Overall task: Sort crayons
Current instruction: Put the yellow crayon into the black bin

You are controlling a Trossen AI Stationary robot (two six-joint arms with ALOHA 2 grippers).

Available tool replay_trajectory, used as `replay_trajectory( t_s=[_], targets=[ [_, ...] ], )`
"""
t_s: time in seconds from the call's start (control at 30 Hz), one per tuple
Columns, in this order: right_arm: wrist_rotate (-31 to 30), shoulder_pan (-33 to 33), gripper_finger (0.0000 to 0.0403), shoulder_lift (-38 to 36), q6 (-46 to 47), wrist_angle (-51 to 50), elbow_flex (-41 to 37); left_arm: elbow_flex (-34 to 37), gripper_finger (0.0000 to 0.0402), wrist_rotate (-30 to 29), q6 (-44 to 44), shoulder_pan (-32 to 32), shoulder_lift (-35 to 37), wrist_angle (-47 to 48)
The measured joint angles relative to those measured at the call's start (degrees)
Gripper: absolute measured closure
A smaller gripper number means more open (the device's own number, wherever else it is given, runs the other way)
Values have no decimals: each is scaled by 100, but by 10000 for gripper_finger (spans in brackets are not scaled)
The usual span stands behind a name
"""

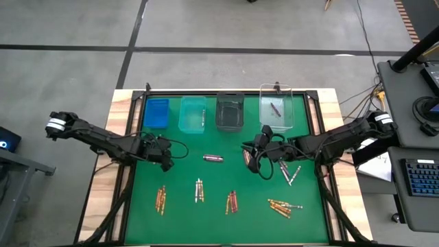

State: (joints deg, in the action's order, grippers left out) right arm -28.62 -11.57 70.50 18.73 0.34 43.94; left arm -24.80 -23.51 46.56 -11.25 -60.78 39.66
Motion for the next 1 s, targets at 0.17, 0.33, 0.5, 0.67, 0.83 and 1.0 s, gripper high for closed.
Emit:
replay_trajectory(
  t_s=[0.17, 0.33, 0.5, 0.67, 0.83, 1.0],
  targets=[
    [2, 0, 346, -2, 2, -2, 0, 105, 339, -7, -8, 0, -30, -70],
    [2, 0, 346, -2, 8, -2, 0, 217, 341, -10, -10, 0, -36, -247],
    [2, 0, 346, -2, 13, -3, 0, 221, 342, -9, -12, 0, -36, -313],
    [3, 0, 346, -2, 13, -4, 0, 283, 342, -7, -12, 0, -36, -404],
    [4, 0, 346, -2, 13, -7, 0, 349, 342, 24, -12, 0, -36, -540],
    [4, 0, 346, -2, 16, -7, 0, 365, 342, 117, 14, 0, -36, -564]
  ],
)
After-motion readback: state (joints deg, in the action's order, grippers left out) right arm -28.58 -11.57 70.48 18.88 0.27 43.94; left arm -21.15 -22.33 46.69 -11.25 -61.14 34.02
